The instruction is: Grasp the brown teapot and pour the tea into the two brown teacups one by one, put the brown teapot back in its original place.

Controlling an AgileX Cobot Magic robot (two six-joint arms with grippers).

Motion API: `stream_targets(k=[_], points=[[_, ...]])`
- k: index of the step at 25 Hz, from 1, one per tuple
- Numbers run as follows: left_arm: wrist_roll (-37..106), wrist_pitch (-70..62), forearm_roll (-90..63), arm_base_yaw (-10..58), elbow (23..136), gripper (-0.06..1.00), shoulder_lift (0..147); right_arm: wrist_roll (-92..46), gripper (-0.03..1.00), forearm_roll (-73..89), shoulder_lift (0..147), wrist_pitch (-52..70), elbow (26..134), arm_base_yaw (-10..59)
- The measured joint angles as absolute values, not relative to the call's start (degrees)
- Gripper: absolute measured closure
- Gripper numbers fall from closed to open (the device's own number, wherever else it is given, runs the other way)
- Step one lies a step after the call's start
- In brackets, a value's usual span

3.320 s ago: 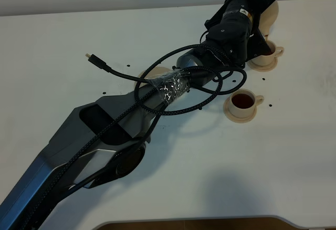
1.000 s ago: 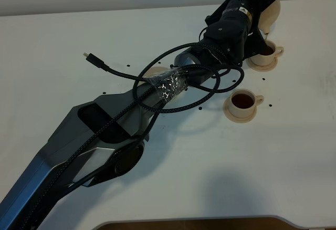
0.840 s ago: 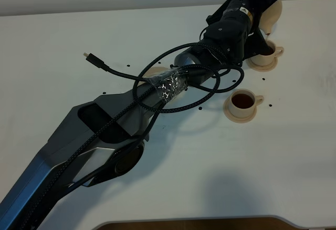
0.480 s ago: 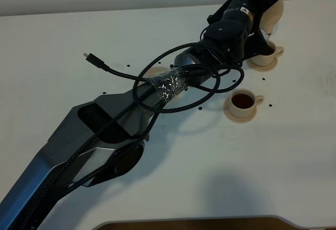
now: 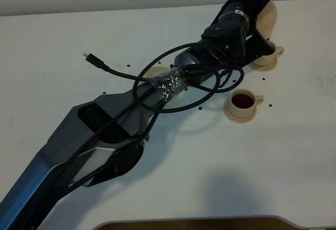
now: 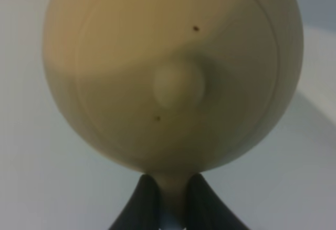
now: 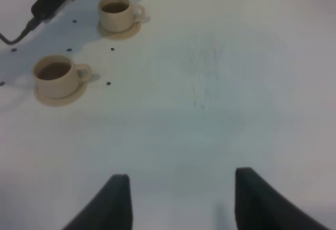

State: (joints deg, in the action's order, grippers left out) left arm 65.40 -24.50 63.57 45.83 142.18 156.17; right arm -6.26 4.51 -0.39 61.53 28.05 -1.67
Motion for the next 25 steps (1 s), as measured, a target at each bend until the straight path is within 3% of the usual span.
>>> stream_targets(k=[9, 17, 25], points=[[57.1, -34.0, 58.0, 45.8, 142.2, 0.82, 151.8, -6.3, 0.53, 4.5, -0.4, 61.5, 28.0, -1.7], [51.6, -51.8, 39.6, 45.8, 142.2, 0.82, 145.5, -6.3, 0.53, 4.5, -0.4, 61.5, 28.0, -1.7], [35.6, -62.5, 27.1, 45.7, 142.2, 0.82, 144.9, -6.3, 0.53, 4.5, -0.4, 61.5, 28.0, -1.7]])
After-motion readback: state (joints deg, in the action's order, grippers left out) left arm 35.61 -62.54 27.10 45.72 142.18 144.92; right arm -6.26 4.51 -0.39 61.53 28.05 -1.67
